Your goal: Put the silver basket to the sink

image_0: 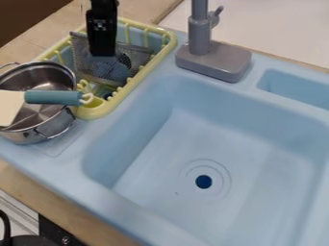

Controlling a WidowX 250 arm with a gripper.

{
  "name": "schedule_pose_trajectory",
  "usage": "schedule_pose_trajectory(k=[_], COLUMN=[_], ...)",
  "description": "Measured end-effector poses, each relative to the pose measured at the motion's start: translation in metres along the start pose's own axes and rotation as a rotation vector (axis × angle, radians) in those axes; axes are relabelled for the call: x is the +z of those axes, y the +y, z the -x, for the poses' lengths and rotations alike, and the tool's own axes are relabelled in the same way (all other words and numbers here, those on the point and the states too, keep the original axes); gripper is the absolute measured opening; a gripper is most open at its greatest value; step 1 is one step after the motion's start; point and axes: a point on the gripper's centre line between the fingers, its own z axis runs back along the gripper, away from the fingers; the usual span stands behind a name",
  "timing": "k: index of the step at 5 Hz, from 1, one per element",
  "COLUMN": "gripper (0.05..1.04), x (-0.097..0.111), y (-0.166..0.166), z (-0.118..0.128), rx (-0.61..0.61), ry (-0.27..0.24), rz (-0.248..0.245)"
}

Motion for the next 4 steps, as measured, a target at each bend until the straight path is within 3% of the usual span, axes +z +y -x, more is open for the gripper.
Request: schedule_pose_trajectory(k=[2, 3, 4], gripper=[0.938, 0.66, 0.372], x=[-0.013, -0.012, -0.009], y=[0.003, -0.003, -0.007], z=[0.006, 0.007, 0.012], rx=[-0.013, -0.006, 0.009], ry=[-0.012, -0.009, -0.02], rz=[-0.043, -0.038, -0.068])
